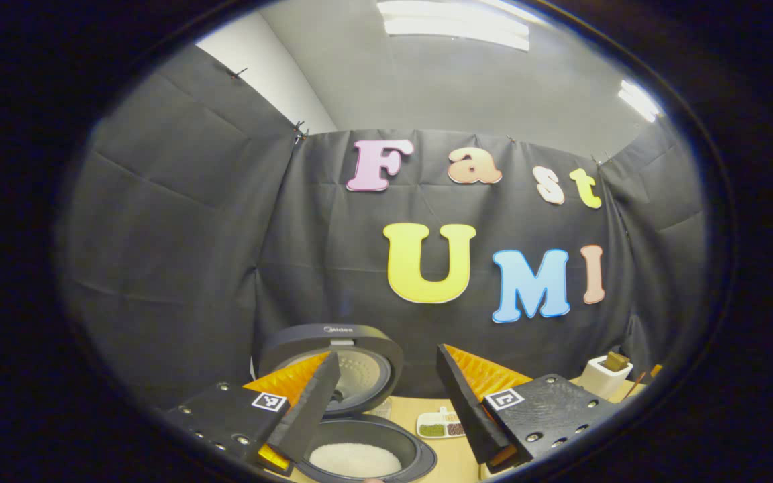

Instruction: Close the left gripper, press the button to open the rice cooker; take a wooden spoon from the chopstick holder with the right hand, scoop a spoonful of rice and pour it into the rice cooker, then put the wooden spoon back into the chopstick holder.

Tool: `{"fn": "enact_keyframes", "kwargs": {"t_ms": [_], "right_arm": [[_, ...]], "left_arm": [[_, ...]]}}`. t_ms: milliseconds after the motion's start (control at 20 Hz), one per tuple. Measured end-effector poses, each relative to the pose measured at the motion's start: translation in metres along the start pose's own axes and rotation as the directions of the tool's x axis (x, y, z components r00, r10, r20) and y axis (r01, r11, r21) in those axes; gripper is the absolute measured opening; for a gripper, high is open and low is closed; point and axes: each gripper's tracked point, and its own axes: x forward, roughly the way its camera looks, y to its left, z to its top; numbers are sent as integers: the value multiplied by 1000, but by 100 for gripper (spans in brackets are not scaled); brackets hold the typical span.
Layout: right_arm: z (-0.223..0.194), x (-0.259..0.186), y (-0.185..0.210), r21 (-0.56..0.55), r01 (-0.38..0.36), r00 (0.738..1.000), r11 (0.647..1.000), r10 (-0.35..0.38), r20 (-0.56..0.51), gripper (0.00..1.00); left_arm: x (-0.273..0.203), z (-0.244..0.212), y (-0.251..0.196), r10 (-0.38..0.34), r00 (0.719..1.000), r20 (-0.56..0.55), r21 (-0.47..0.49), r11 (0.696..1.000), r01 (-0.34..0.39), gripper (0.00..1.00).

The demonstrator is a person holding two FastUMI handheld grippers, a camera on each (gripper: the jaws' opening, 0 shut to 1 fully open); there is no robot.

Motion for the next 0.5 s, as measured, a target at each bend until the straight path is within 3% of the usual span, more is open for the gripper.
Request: {"fn": "enact_keyframes", "kwargs": {"t_ms": [300,500], "right_arm": [[-13,-37,2,-11,-28,998,1000,29,64,98],[-27,-48,6,-36,-65,996,997,67,54,98]], "left_arm": [[79,11,48,142,990,-24,70,988,-140,90],[127,1,64,193,980,-54,121,975,-185,90]]}}
